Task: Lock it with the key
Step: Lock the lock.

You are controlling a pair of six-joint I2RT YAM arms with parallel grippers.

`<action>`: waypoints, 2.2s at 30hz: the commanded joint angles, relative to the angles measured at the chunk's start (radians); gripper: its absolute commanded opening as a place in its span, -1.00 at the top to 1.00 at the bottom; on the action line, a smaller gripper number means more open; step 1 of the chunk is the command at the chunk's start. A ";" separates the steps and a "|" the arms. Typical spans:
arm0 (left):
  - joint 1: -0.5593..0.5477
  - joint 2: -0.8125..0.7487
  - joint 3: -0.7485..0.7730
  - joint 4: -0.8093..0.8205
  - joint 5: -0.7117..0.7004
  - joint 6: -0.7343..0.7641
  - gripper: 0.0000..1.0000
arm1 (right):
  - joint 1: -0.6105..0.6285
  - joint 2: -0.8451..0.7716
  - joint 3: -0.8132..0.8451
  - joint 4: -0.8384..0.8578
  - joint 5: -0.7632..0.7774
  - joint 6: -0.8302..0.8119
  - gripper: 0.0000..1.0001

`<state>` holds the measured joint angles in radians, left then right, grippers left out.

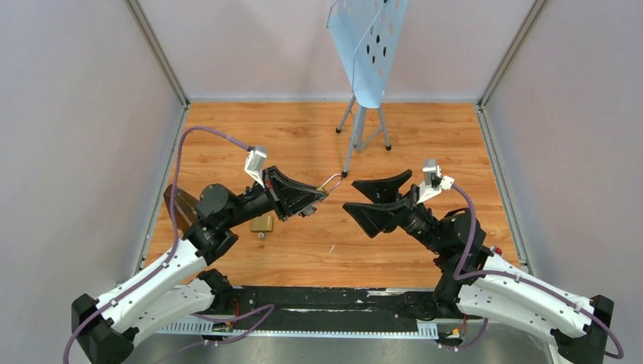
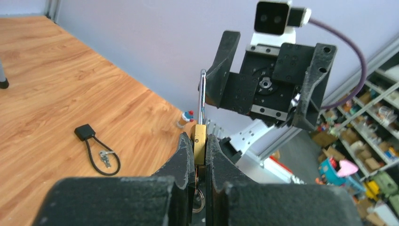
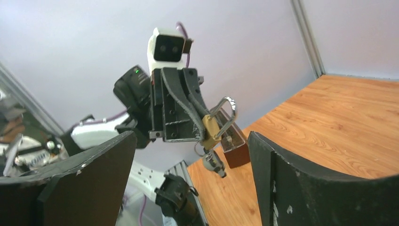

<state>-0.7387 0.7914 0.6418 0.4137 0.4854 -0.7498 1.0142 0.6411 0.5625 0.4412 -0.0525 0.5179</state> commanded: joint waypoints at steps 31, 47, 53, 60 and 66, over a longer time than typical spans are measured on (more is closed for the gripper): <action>0.004 0.015 0.013 0.127 -0.032 -0.296 0.58 | -0.008 0.331 0.177 0.210 0.153 0.242 1.00; 0.004 -0.030 0.098 -0.160 0.060 0.023 -0.60 | -0.050 0.290 0.153 0.199 0.002 0.153 1.00; 0.004 -0.008 0.138 -0.188 0.059 0.071 0.12 | -0.051 0.315 0.164 0.209 -0.043 0.181 1.00; 0.004 -0.012 0.130 -0.226 0.144 0.111 -0.16 | -0.054 0.312 0.169 0.204 -0.032 0.185 1.00; 0.004 -0.027 0.120 -0.255 0.158 0.128 -0.11 | -0.061 0.313 0.175 0.202 -0.044 0.188 1.00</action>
<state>-0.7353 0.7826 0.7452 0.1707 0.6140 -0.6598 0.9600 0.9581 0.7010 0.5869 -0.0795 0.6979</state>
